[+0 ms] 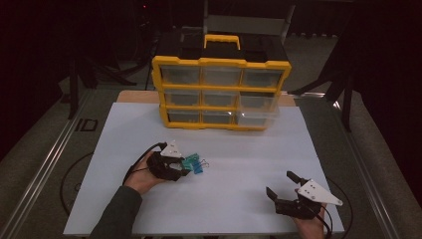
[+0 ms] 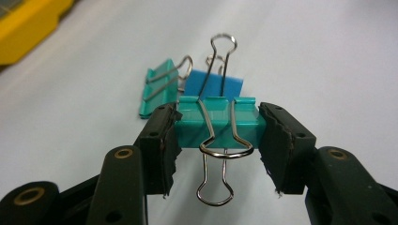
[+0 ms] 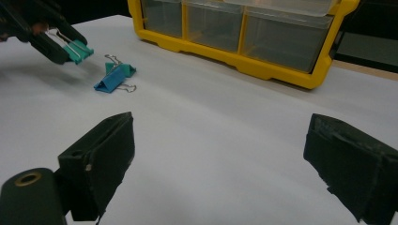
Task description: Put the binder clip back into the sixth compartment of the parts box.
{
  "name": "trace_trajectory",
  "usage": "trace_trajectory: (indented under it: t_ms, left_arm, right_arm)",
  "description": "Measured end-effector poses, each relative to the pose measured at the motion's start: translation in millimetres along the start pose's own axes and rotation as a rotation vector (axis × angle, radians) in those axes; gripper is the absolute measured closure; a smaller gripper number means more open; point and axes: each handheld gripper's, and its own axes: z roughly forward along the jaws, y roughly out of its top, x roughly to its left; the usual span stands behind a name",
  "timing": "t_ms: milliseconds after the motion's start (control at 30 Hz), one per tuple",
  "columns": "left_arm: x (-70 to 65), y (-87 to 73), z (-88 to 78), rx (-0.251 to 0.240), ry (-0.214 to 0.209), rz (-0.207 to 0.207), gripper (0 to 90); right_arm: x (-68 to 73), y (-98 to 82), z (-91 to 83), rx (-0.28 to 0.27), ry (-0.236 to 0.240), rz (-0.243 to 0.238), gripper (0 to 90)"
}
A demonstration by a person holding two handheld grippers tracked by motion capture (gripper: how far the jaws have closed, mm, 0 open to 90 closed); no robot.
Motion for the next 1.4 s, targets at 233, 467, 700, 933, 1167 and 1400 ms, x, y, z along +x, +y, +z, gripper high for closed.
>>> trace_trajectory:
  t_ms: [233,467,700,933,1167,1400]
  left_arm:
    - [1.2,11.6,-19.6,-0.046,0.01,-0.004,50.2]
    - [4.0,25.8,-32.2,-0.071,0.024,-0.011,50.2]
    - [6.7,44.3,-41.3,-0.092,0.029,-0.008,50.2]
    - [8.2,63.0,-49.7,-0.115,0.032,0.001,50.2]
    - [10.5,85.8,-53.5,-0.125,0.043,0.01,50.2]
    - [14.6,108.0,-54.4,-0.127,0.052,0.012,50.2]
  right_arm:
    - [0.7,0.2,0.4,-0.002,-0.005,0.002,9.1]
    - [0.3,0.2,0.0,-0.006,-0.006,0.003,9.1]
    - [0.9,0.3,0.0,-0.007,-0.008,0.005,9.1]
    - [1.0,0.4,-0.1,-0.007,-0.008,0.003,9.1]
    - [0.9,0.5,-0.4,-0.009,-0.008,0.005,9.1]
    - [1.0,0.6,-0.4,-0.011,-0.006,0.006,9.1]
